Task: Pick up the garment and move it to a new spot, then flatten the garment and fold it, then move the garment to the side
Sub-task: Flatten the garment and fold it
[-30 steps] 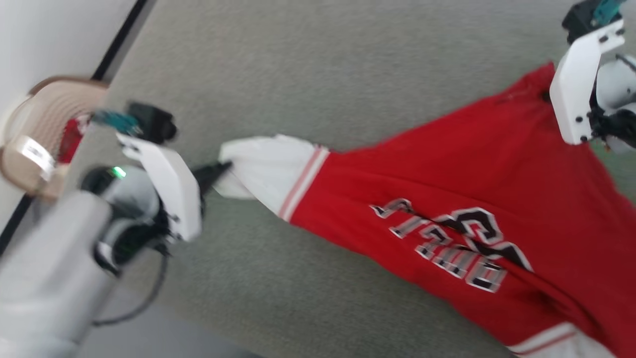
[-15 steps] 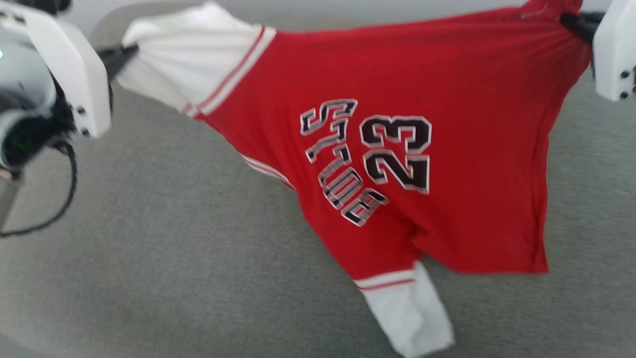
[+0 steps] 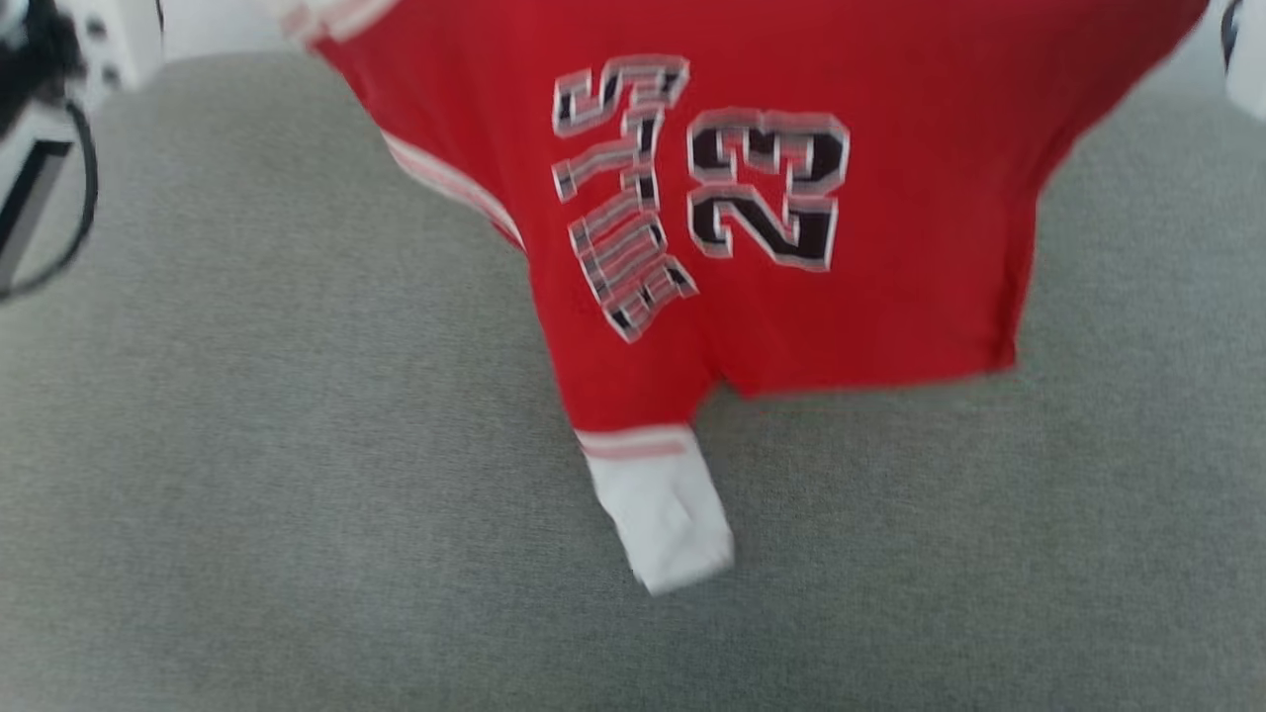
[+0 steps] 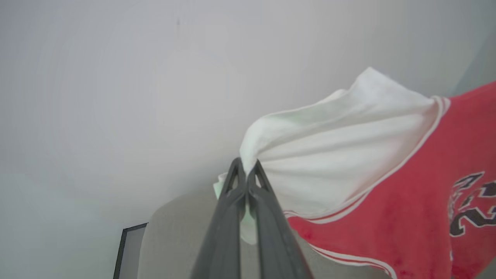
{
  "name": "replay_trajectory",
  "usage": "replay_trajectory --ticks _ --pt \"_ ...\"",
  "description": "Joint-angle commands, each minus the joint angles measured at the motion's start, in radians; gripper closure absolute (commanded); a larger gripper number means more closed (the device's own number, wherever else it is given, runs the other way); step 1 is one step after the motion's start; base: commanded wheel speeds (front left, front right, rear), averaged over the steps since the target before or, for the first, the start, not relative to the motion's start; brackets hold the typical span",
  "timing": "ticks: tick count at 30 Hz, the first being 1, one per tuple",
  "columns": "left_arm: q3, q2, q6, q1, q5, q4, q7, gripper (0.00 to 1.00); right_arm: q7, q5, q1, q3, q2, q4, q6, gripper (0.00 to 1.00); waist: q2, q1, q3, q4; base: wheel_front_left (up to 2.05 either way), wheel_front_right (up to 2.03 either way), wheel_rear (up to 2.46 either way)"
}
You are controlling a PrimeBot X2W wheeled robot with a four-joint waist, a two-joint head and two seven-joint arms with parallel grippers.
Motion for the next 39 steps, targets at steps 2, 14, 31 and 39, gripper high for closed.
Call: replay_trajectory --ticks 2,14,31,39 --pt "-0.002 -0.024 -0.006 -0.076 0.057 0.054 -0.087 1.00 -0.060 -0.056 -0.042 -0.030 0.037 0.046 -0.003 1.00 0.0000 0.0000 0.037 -0.017 0.00 0.00 0.00" --pt "-0.030 -0.116 -0.007 -0.357 0.286 0.284 -0.617 1.00 -0.543 -0.407 -0.229 -0.174 0.195 0.333 -0.003 1.00 0.0000 0.0000 0.115 -0.014 0.00 0.00 0.00" --pt "-0.280 0.077 -0.048 0.127 -0.134 -0.026 -0.285 1.00 -0.475 -0.211 0.139 -0.004 0.139 0.339 -0.003 1.00 0.0000 0.0000 0.077 0.040 0.00 0.00 0.00" --pt "-0.322 0.209 0.061 0.392 -0.290 -0.282 -0.128 1.00 -0.441 -0.107 0.388 0.006 0.073 0.189 -0.003 1.00 0.0000 0.0000 0.054 0.039 0.00 0.00 0.00"
